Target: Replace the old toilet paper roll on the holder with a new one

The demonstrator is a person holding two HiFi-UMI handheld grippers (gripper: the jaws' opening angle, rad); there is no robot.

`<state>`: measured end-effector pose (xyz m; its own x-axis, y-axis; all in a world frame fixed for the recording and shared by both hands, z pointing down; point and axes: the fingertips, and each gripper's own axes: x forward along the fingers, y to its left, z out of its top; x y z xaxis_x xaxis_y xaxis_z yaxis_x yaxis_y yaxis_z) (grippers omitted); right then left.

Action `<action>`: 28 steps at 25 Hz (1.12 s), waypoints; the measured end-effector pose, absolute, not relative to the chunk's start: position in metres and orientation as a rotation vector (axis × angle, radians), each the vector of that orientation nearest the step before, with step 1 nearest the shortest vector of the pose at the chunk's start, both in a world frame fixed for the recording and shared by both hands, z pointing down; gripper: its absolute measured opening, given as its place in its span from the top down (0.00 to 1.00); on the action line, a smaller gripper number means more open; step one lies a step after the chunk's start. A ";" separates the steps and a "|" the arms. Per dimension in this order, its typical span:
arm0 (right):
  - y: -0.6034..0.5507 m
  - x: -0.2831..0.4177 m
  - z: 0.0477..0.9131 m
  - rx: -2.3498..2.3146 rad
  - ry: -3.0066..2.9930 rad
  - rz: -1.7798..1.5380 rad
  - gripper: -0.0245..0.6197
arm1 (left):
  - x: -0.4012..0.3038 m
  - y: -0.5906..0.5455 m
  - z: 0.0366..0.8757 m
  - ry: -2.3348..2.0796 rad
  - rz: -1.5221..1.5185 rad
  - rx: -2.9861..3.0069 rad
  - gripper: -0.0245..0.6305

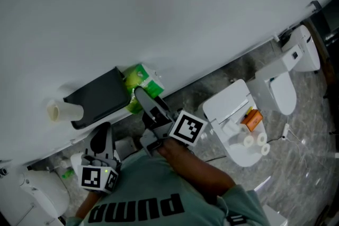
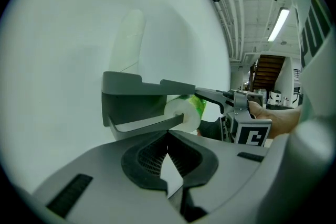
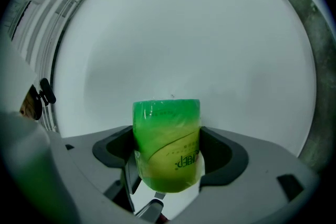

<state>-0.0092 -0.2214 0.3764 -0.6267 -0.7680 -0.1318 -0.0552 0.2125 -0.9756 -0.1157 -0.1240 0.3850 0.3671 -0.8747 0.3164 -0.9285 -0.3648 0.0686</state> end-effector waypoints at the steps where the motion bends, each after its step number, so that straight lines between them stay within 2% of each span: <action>1: -0.219 -0.013 0.377 -0.753 1.862 -1.473 0.36 | -0.117 -0.123 0.384 -1.614 0.329 2.393 0.96; 14: -0.206 -0.025 0.387 -0.671 1.734 -1.523 0.36 | -0.132 -0.116 0.383 -1.612 0.316 2.403 0.96; 28: -0.170 -0.075 0.387 -0.513 1.849 -1.583 0.36 | -0.138 -0.115 0.381 -1.598 0.271 2.416 0.96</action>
<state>-0.0749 -0.1695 0.3872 -0.7173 -0.6622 -0.2166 0.1118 0.1975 -0.9739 -0.1376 -0.1147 0.3806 0.3878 -0.8785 0.2791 -0.9214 -0.3779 0.0905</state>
